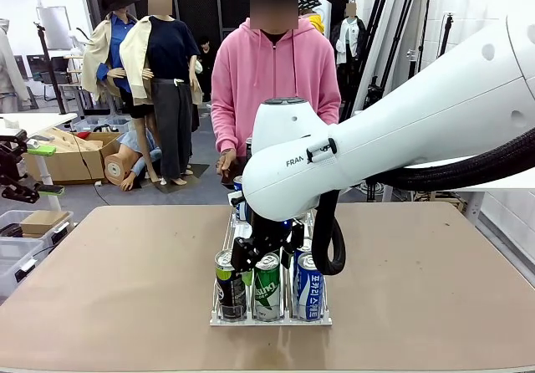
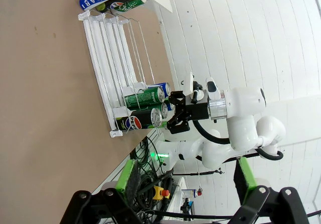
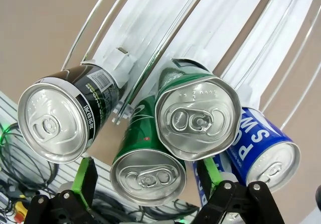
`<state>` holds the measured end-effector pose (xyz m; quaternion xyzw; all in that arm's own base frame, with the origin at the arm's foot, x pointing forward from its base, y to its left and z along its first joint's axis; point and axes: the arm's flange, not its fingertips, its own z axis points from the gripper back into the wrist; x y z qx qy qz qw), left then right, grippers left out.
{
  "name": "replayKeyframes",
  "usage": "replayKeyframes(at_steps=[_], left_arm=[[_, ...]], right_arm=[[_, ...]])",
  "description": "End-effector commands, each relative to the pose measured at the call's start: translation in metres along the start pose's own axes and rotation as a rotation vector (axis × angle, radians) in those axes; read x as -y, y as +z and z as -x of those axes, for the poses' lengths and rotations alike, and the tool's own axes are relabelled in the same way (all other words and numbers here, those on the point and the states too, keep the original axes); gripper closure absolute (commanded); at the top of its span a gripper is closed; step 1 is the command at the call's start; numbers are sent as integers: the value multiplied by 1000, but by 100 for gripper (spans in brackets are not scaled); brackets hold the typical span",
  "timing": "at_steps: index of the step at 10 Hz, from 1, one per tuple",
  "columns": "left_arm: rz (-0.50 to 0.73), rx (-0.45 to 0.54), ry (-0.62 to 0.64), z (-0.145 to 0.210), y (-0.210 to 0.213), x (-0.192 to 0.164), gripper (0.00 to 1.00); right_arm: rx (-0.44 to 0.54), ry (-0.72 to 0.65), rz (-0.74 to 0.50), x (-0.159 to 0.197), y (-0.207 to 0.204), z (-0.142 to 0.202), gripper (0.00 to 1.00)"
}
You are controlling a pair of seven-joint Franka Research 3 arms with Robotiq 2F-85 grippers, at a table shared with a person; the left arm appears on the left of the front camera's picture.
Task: Retrieve and hand over the desired beverage to the person.
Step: Pick up another can of the same type that the person held from the Automatic Can Dispenser.
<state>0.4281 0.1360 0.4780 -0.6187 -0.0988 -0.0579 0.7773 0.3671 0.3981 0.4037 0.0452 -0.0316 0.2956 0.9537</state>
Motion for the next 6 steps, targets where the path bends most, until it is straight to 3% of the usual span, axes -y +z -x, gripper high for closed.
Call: replayKeyframes(at_steps=[1, 6], left_arm=[[-2, 9, -2, 3, 1, 2, 0], [-2, 9, -2, 3, 1, 2, 0]], right_arm=[[2, 0, 1, 0, 1, 0, 0], [16, -36, 28, 0, 1, 0, 2]])
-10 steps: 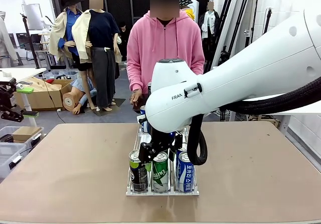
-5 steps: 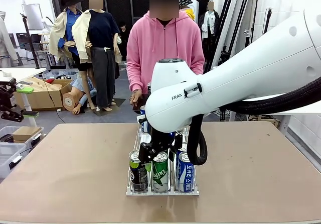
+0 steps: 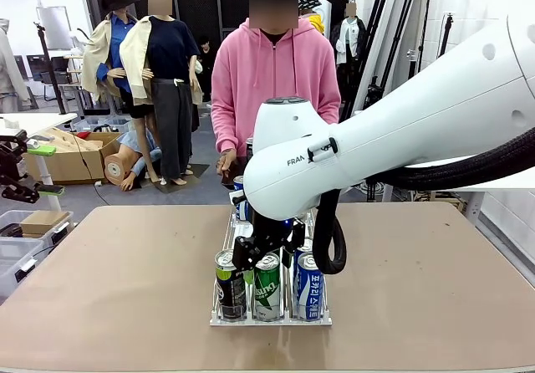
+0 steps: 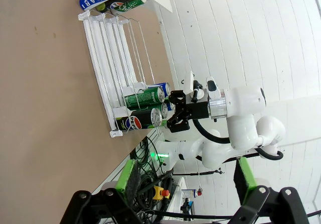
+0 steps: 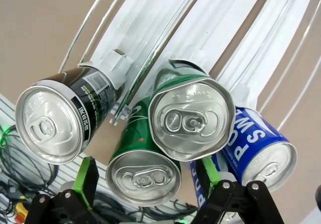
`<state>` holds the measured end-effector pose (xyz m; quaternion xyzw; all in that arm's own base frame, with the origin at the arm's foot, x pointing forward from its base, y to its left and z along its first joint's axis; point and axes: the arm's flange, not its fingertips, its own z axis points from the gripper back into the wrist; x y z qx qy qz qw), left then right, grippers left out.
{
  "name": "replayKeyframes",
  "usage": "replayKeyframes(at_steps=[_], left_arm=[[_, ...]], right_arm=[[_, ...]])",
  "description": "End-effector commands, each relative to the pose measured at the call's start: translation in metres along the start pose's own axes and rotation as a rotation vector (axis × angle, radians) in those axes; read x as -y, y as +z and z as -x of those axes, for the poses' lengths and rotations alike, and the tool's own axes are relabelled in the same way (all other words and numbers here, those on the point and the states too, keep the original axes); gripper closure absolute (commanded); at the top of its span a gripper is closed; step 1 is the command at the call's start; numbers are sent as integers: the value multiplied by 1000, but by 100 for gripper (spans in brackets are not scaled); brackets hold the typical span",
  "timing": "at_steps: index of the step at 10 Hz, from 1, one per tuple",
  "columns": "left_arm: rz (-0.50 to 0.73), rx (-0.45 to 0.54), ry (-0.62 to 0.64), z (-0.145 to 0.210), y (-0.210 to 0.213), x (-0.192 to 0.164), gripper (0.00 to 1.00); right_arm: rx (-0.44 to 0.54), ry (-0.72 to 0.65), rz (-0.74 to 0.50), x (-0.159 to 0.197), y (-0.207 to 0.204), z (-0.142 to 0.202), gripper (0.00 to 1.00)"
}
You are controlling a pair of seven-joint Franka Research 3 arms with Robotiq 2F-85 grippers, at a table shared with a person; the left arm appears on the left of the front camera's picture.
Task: Retrieve and hand over the desired beverage to the person.
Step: Pick up another can of the same type that the person held from the Automatic Can Dispenser.
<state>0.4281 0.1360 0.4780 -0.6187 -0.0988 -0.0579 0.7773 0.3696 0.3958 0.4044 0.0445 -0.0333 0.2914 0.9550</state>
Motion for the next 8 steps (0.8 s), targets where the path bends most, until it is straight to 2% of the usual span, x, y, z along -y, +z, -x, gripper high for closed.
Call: replayKeyframes(at_steps=[1, 4, 8], left_arm=[[-2, 9, -2, 3, 1, 2, 0], [-2, 9, -2, 3, 1, 2, 0], [-2, 9, -2, 3, 1, 2, 0]], right_arm=[[19, -20, 21, -4, -1, -1, 5], [26, -21, 24, -3, -3, -4, 13], [40, -19, 19, -3, -5, -6, 45]])
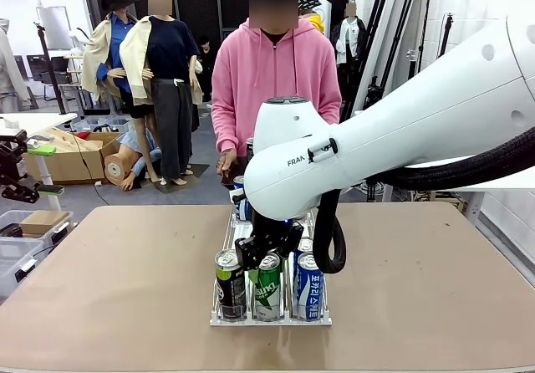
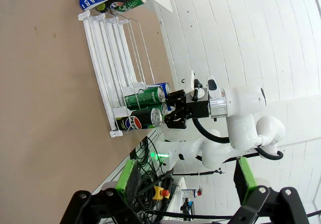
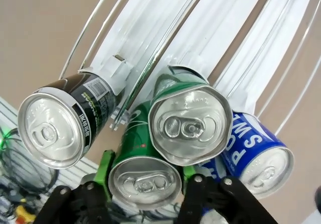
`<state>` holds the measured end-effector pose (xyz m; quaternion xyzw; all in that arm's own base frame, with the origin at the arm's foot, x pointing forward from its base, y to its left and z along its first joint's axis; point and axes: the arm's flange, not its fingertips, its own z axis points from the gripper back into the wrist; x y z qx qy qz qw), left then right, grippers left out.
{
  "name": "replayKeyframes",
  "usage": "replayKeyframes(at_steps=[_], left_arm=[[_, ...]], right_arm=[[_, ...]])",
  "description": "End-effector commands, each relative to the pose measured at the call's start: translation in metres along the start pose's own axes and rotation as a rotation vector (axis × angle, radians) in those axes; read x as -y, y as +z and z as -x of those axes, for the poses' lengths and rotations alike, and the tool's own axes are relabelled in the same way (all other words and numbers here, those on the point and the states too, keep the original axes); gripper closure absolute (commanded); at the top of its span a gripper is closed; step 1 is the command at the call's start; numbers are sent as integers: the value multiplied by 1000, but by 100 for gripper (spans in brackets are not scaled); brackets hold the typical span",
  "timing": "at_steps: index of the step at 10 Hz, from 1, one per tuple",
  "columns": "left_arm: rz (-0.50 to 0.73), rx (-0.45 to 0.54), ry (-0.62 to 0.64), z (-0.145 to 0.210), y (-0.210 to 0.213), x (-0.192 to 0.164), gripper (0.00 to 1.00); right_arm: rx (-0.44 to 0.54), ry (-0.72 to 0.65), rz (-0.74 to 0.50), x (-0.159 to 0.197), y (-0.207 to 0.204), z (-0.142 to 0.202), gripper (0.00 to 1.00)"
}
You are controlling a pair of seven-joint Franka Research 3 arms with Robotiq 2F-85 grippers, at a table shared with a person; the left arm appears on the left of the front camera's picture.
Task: Retrieve and hand over the desired beverage to the person.
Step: Pick up another can of the same type that the person held from the Automatic Can Dispenser.
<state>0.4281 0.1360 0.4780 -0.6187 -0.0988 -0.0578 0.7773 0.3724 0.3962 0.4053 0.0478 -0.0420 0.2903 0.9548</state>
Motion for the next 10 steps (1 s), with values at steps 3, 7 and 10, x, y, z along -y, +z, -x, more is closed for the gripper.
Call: replayKeyframes(at_steps=[3, 7, 10], left_arm=[[-2, 9, -2, 3, 1, 2, 0], [-2, 9, -2, 3, 1, 2, 0], [-2, 9, -2, 3, 1, 2, 0]], right_arm=[[-2, -15, 29, -6, -7, -4, 69], [0, 0, 0, 0, 0, 0, 77], [-4, 12, 23, 0, 20, -8, 77]])
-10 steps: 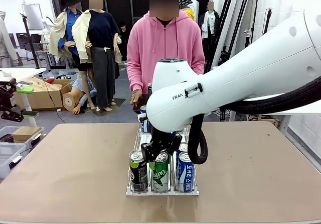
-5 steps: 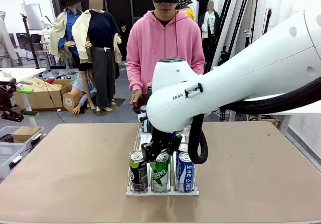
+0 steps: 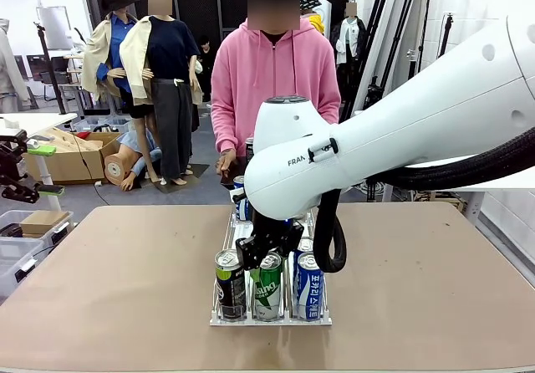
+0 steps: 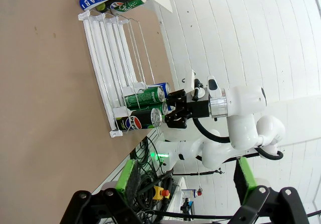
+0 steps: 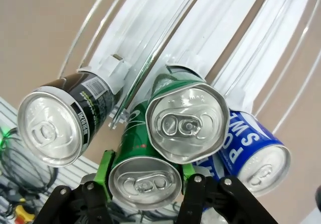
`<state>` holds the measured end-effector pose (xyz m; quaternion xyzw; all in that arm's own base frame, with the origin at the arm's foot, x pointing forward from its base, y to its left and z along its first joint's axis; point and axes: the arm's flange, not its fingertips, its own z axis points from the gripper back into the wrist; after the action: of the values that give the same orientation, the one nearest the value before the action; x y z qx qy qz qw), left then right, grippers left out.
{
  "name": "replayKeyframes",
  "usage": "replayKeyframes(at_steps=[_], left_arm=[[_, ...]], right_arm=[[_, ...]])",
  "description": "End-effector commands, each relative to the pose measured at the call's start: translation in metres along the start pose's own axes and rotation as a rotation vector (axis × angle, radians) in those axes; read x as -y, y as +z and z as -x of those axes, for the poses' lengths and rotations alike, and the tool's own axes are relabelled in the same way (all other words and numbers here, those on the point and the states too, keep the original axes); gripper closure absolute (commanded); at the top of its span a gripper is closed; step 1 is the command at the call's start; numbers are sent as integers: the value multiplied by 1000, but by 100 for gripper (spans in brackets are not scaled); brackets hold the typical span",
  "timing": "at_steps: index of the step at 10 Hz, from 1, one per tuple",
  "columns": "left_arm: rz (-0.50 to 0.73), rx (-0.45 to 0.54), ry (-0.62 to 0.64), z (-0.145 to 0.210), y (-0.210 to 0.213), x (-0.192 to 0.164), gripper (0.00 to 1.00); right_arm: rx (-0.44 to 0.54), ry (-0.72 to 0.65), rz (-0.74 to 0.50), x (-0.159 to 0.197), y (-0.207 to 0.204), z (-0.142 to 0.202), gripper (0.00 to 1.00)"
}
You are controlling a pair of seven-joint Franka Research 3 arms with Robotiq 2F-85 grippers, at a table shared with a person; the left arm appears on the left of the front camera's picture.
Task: Retrieve and hand over the desired beverage to the person.
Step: Pick up another can of the same type that the person held from the Automatic Can Dispenser.
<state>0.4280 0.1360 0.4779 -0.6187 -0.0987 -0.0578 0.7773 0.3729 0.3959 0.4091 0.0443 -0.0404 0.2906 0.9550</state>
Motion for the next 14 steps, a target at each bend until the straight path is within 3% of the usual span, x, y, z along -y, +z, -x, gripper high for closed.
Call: replayKeyframes(at_steps=[1, 6, 9, 14], left_arm=[[-2, 9, -2, 3, 1, 2, 0], [-2, 9, -2, 3, 1, 2, 0], [-2, 9, -2, 3, 1, 2, 0], [-2, 9, -2, 3, 1, 2, 0]], right_arm=[[12, 24, 21, 1, 36, -12, 77], [34, 61, -20, 5, 135, -23, 77], [-16, 85, 52, 3, 183, -23, 77], [18, 56, 92, 72, 222, -4, 77]])
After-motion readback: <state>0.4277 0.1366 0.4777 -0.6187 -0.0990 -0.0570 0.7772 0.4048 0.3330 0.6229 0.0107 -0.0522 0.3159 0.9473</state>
